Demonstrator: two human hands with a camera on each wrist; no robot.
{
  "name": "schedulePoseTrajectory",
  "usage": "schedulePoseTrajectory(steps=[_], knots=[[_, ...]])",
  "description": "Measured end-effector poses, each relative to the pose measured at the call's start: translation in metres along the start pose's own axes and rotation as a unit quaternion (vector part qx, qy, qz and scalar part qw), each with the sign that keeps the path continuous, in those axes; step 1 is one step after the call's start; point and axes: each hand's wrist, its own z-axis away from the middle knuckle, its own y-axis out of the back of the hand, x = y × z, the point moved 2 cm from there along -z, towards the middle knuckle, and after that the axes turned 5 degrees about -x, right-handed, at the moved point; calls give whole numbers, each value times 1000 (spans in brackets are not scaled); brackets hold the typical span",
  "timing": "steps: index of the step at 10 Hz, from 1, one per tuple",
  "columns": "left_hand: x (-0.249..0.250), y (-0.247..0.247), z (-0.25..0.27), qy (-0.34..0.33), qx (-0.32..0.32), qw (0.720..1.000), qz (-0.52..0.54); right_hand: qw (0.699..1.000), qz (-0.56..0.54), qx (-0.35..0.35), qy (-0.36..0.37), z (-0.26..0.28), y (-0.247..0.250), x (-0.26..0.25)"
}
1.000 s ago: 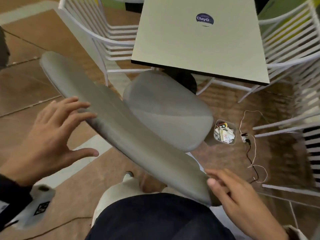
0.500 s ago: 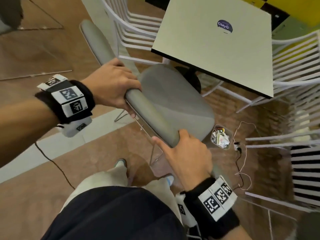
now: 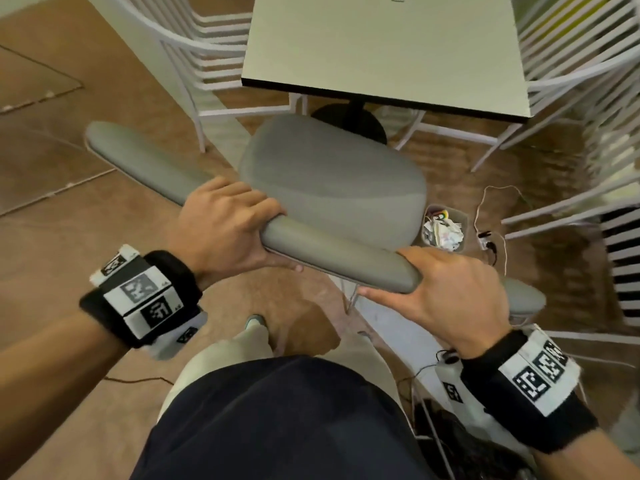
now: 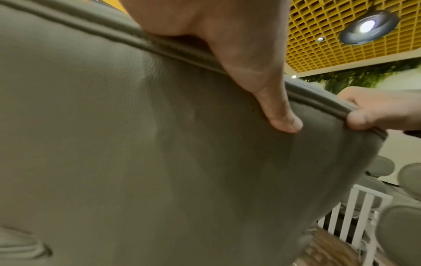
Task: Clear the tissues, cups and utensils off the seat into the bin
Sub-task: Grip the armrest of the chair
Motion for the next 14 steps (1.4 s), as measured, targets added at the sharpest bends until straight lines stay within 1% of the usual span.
schedulePoseTrajectory(steps=[1, 3, 4, 5, 6, 8, 9, 11, 12, 13, 14], knots=[[37, -9, -18, 21, 3, 1000, -9, 1000, 0, -3, 13, -1, 2, 42], [100, -23, -62, 61, 21, 998, -22, 998, 29, 13, 61, -14, 10, 126], [121, -27, -92, 67, 32, 997, -31, 995, 29, 26, 88, -31, 16, 164], [135, -27, -117, 79, 37, 996, -32, 993, 26, 33, 114, -48, 20, 193], [140, -28, -140, 93, 32, 995, -31, 991, 32, 42, 122, -66, 26, 215], [130, -26, -183, 116, 31, 992, -27, 990, 29, 44, 130, -106, 35, 236], [120, -26, -197, 116, 32, 993, -18, 991, 24, 40, 123, -120, 41, 240], [99, -25, -222, 105, 45, 993, -14, 994, 26, 7, 108, -149, 50, 241], [93, -25, -226, 95, 46, 994, 0, 994, 14, -5, 106, -153, 53, 243], [91, -17, -225, 70, 46, 994, 72, 994, -11, -54, 91, -154, 57, 235], [97, 3, -195, 37, 128, 969, 209, 982, -155, -96, 44, -134, 69, 241]])
